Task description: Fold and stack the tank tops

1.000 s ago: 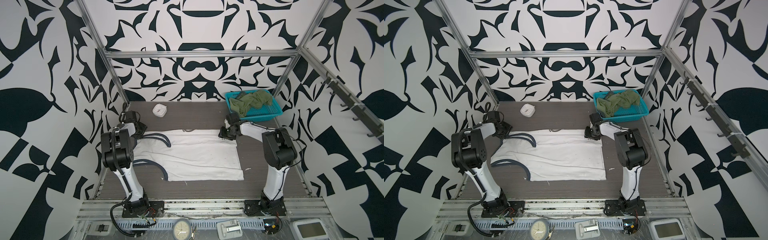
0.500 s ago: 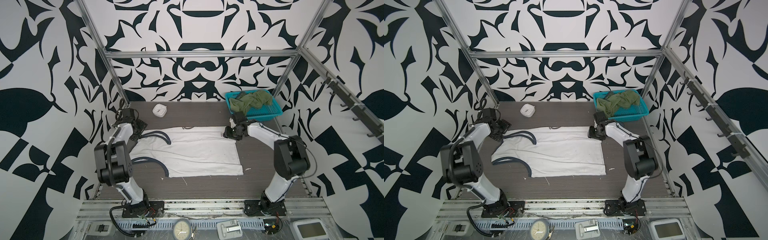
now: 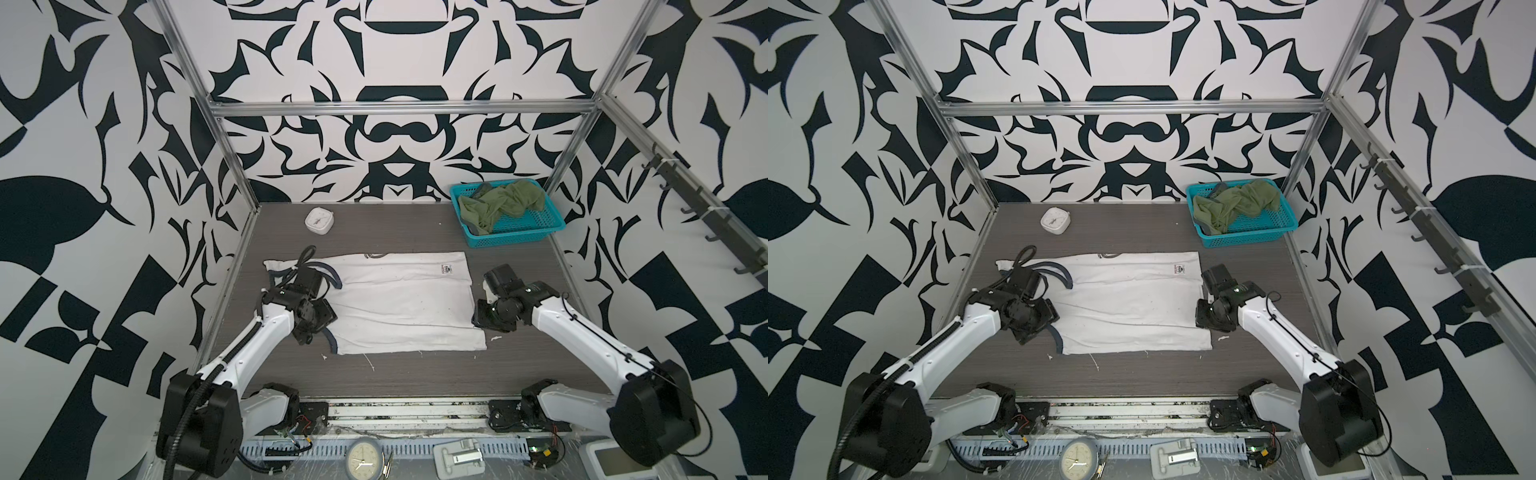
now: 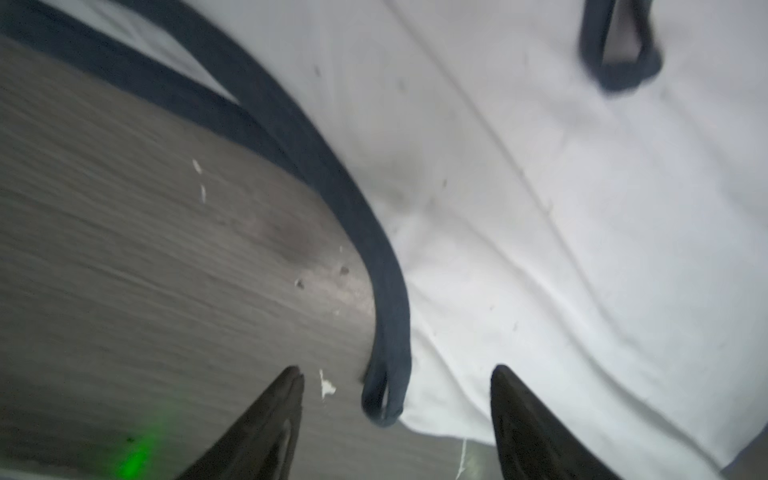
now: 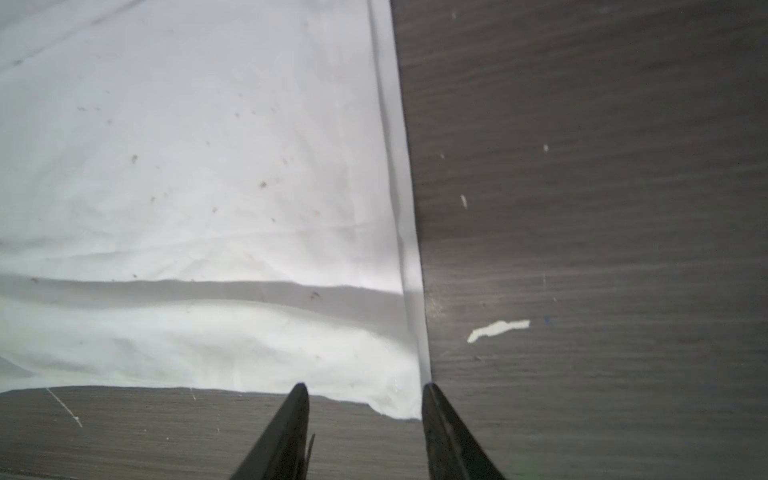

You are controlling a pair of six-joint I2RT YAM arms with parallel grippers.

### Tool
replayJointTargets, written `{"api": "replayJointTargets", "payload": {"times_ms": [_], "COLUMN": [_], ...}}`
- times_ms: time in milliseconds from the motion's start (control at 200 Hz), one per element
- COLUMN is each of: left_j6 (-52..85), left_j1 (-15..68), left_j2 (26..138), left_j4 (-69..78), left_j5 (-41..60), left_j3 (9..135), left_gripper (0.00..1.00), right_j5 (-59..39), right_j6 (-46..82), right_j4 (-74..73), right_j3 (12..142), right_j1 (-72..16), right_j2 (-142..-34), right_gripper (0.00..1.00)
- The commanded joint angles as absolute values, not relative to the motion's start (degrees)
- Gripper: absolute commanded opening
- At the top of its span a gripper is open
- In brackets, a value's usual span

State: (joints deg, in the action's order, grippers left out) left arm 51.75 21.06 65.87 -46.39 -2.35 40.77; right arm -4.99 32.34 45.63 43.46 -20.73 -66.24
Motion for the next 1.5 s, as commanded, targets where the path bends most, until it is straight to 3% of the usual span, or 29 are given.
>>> {"api": "replayJointTargets", "payload": {"times_ms": [0, 180, 650, 1045, 1205, 1500], "left_j6": [55.37, 56.18, 52.64, 52.97, 52.93, 53.06], "left_j1": [26.97, 33.6, 33.84, 33.84, 33.93, 34.28], "left_j2": [65.35, 68.05, 74.46, 74.35, 73.84, 70.84], "left_j4": [-50.84, -49.5, -42.65, -40.08, -41.07, -43.87], "left_j5": [-1.4, -2.27, -5.67, -2.86, -3.12, -4.03], "left_j3": [38.51, 37.44, 38.02, 36.8, 36.63, 37.69], "left_gripper": [0.71, 0.66, 0.45, 0.33, 0.29, 0.2], "right_j5": [-3.69, -4.7, -7.36, -7.51, -5.84, -5.2], "right_j6": [36.06, 36.95, 37.5, 38.1, 38.28, 38.73], "right_j4": [48.42, 47.47, 42.31, 38.53, 39.37, 41.29], "right_j3": [41.12, 38.71, 34.64, 34.01, 34.38, 34.83], "right_j1": [-20.93, -20.93, -21.01, -21.23, -21.45, -22.15], "right_j2": [-63.28, -62.92, -63.62, -67.38, -67.02, -65.19], "right_gripper": [0.46, 0.46, 0.42, 0.39, 0.32, 0.09]}}
